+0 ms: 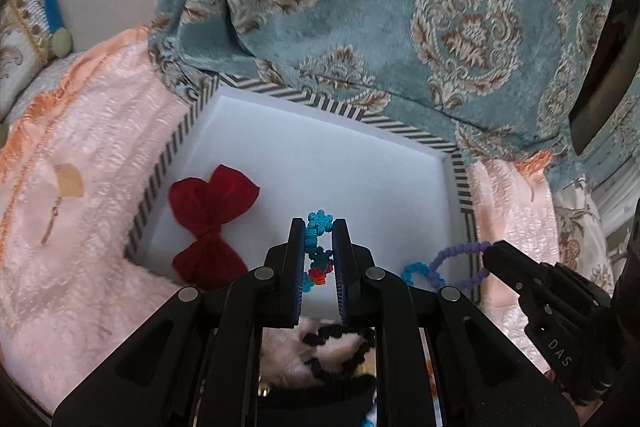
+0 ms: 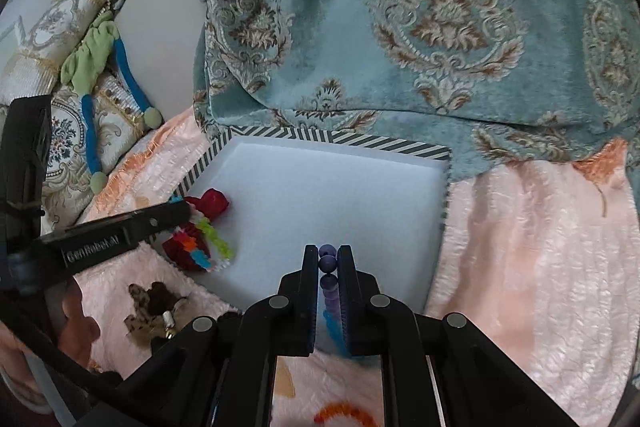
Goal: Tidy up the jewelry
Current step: 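Lower the multicolour bracelet into the tray with the left tool while the right tool drops the purple one, then withdraw both open tools from the tray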
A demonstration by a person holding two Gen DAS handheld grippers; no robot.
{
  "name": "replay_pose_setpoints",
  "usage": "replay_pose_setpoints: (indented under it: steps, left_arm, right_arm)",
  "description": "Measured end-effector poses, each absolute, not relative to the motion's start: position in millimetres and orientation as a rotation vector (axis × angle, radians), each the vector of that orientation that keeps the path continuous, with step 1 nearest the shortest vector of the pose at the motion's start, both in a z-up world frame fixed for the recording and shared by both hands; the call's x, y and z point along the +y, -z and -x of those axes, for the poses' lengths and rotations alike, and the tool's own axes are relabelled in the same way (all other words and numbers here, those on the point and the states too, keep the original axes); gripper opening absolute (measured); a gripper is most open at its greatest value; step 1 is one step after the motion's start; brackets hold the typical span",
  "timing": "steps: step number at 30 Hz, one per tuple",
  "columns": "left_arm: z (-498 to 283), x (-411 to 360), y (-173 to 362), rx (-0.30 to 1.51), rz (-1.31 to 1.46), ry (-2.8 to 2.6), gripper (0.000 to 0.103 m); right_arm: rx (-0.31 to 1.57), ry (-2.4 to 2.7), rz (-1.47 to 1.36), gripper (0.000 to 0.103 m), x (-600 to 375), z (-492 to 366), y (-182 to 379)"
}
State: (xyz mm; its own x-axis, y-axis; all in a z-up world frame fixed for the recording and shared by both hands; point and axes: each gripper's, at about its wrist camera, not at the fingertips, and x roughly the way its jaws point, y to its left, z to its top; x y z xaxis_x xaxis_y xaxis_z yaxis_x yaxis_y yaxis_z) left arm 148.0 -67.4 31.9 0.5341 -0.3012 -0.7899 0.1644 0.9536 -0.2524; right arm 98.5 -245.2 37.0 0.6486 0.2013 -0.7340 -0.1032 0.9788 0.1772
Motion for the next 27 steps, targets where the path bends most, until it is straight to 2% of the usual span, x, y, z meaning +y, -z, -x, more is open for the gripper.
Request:
replay_pose_setpoints:
  steps: [14, 16, 18, 20, 24, 27]
  left_arm:
    - [-171.2, -39.2, 20.8, 1.045, 0.182, 0.172, 0.014]
    - [-170.6, -38.6, 22.3, 1.046, 0.176, 0.161, 0.018]
    - [-169.0, -39.6, 22.8, 1.042, 0.158, 0.152, 0.036]
    - [-166.7, -39.4, 21.8, 1.038, 0.153, 0.154, 0.043]
    - [-157.6, -38.6, 14.1, 1.015, 0.139, 0.152, 0.052]
    - [-146.8, -38.3, 6.5, 0.994, 0.127, 0.152, 0.054]
  right_arm:
    - [0.989, -0.032, -0.092, 0.008, -272.4, -152.5, 27.9]
    - [1.002, -0.034, -0.073, 0.008, -269.3, -153.0, 32.1]
    - [1.008, -0.035, -0.062, 0.008, -266.5, -151.9, 33.2]
    - [1.005, -0.035, -0.061, 0.01, -265.8, -147.8, 31.8]
    - [0.976, -0.043, -0.068, 0.015, -265.7, -136.0, 20.3]
    - [0.944, -0.047, -0.072, 0.03, -263.4, -121.3, 8.8]
